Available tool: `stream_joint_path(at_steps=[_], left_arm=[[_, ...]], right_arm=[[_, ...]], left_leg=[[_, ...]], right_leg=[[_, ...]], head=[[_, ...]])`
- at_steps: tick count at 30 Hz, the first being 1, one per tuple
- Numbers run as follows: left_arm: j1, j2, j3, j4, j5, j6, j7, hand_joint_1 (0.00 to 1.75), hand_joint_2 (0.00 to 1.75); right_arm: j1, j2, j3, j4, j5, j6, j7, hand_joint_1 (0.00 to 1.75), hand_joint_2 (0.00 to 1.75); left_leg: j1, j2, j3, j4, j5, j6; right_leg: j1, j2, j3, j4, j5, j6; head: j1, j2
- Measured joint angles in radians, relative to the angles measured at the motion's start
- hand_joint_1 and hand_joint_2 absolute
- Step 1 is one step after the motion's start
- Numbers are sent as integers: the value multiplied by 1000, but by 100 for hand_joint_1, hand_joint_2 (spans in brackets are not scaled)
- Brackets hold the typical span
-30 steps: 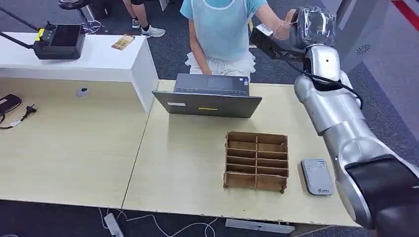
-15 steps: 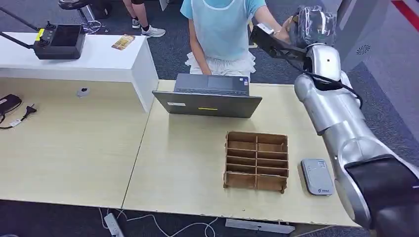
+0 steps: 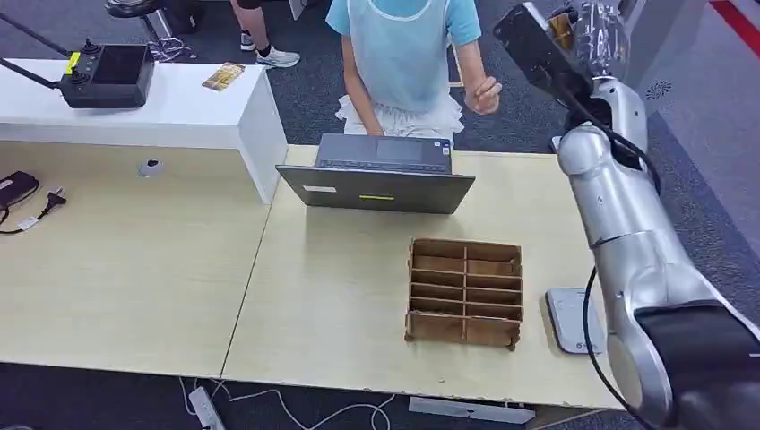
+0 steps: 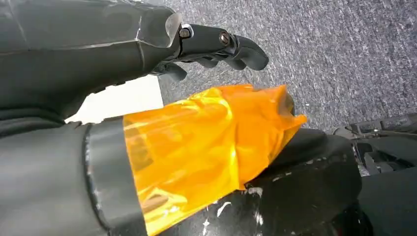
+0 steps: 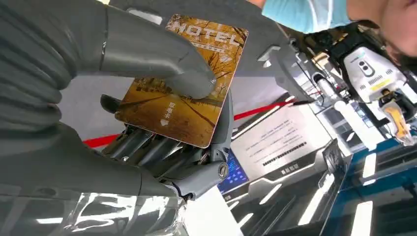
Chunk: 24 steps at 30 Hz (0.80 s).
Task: Pass the card to the sensor for recognition and then transmit it.
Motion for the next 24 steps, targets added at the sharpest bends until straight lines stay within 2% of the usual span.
stream_joint_path(at_steps=[10, 15, 19, 24], left_arm=[[0, 0, 0, 0, 2, 1, 0, 0, 0], [2, -1, 3, 0, 21, 13, 3, 0, 0], [4, -1, 10, 0, 35, 16, 3, 0, 0], [4, 0, 24, 0, 50, 21, 3, 0, 0]], right_arm=[[10, -5, -26, -36, -29, 13, -13, 175, 175], [31, -6, -93, -67, -373, 170, -78, 175, 175], [49, -28, -148, -88, -570, 278, -106, 175, 175], [57, -83, -181, -81, -764, 421, -113, 175, 175]], left_leg=[[0, 0, 0, 0, 0, 0], [0, 0, 0, 0, 0, 0], [0, 0, 0, 0, 0, 0], [0, 0, 0, 0, 0, 0]], right_leg=[[0, 0, 0, 0, 0, 0], [0, 0, 0, 0, 0, 0], [0, 0, 0, 0, 0, 0], [0, 0, 0, 0, 0, 0]], head=[[0, 0], [0, 0], [0, 0], [0, 0]])
